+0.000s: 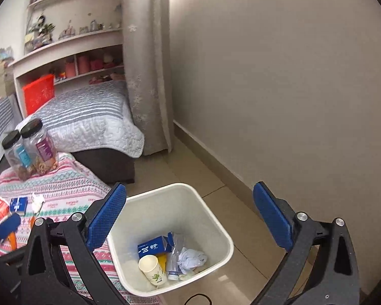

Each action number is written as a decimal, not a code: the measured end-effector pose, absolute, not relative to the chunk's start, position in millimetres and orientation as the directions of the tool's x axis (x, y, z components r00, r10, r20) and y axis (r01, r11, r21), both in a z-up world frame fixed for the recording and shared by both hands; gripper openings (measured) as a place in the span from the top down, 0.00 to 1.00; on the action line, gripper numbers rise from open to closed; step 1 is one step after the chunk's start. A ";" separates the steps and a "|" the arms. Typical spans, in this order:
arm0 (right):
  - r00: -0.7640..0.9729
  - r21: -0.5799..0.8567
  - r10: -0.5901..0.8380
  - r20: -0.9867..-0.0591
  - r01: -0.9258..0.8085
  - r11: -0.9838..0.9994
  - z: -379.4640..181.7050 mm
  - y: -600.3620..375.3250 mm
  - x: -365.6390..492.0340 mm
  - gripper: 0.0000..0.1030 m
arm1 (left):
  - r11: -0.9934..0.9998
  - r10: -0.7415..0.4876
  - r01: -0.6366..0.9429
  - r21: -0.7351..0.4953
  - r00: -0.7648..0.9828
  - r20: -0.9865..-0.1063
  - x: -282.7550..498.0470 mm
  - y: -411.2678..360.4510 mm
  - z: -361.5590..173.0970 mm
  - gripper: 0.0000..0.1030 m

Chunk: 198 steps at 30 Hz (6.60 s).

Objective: Collect trash
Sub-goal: 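Carry the paper cup over the wastebasket and open the left tool, then move the left tool to the large orange sweet potato and grasp it, then grasp the white plastic bag bundle with the right tool while the left holds the sweet potato, then carry the plastic bag bundle to the wastebasket and open the right tool, then lower the sweet potato into the wastebasket and open the left tool, then return the left tool to the table and grasp the light blue milk carton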

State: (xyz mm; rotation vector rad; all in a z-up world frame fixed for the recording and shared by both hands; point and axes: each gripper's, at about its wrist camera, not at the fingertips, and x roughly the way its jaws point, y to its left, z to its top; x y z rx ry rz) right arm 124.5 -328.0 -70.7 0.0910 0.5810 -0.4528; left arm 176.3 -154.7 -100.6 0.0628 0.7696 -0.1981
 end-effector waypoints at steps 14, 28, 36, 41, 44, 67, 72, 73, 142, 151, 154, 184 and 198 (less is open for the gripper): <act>0.755 -0.127 -0.305 -0.580 0.286 0.950 -84.8 -237.7 156.1 0.07 | 0.998 0.006 0.041 0.048 0.698 -0.716 190.6 -61.9 -108.1 0.26; 0.738 -0.125 -0.187 -0.649 0.139 0.982 -107.9 -156.1 190.0 0.07 | 0.988 0.122 -0.141 0.056 0.518 -0.846 229.5 41.0 -164.7 0.26; 0.682 -0.081 -0.141 -0.718 0.119 0.990 -129.2 -137.5 217.2 0.07 | 0.970 0.096 -0.242 0.017 0.318 -0.943 260.9 89.5 -228.0 0.26; 0.643 -0.047 -0.112 -0.758 0.117 0.992 -142.9 -130.1 232.4 0.07 | 0.968 0.076 -0.249 0.003 0.286 -0.955 275.2 91.7 -246.9 0.30; 0.629 -0.043 -0.101 -0.771 0.108 0.993 -148.5 -124.4 239.8 0.07 | 0.976 0.076 -0.218 0.007 0.309 -0.948 276.5 86.1 -246.6 0.46; 0.529 0.037 0.025 -0.849 0.011 0.999 -214.8 -57.6 350.9 0.07 | 0.994 -0.006 -0.098 -0.050 0.405 -0.914 205.5 101.1 -181.6 0.87; 0.491 0.080 0.077 -0.868 -0.015 0.997 -233.8 -53.4 367.1 0.16 | 0.994 -0.010 -0.096 -0.054 0.409 -0.912 215.3 101.9 -182.4 0.87; 0.480 0.102 0.106 -0.871 -0.034 0.994 -237.3 -52.8 369.2 0.29 | 0.994 -0.007 -0.095 -0.050 0.409 -0.912 216.3 101.4 -182.6 0.87; 0.799 0.017 0.086 -0.595 -0.095 0.995 -74.0 -179.7 164.5 0.71 | 0.999 -0.039 0.022 -0.034 0.768 -0.639 168.9 -12.4 -76.2 0.86; 0.791 0.013 0.020 -0.612 -0.015 1.000 -77.3 -224.4 157.3 0.71 | 0.997 -0.071 0.075 -0.021 0.760 -0.646 168.7 -47.7 -79.7 0.86; 0.784 0.015 -0.011 -0.621 0.026 1.000 -79.7 -244.3 155.0 0.71 | 0.995 -0.088 0.099 -0.020 0.756 -0.648 168.8 -61.0 -81.9 0.86; 0.669 0.033 -0.384 -0.636 0.521 0.853 -87.3 -410.9 102.8 0.18 | 0.879 -0.422 0.442 -0.176 0.551 -0.720 170.0 -237.1 -122.0 0.47; 0.720 -0.044 -0.367 -0.589 0.425 0.904 -76.8 -352.9 115.8 0.07 | 0.942 -0.262 0.333 -0.036 0.665 -0.699 171.4 -186.0 -103.3 0.34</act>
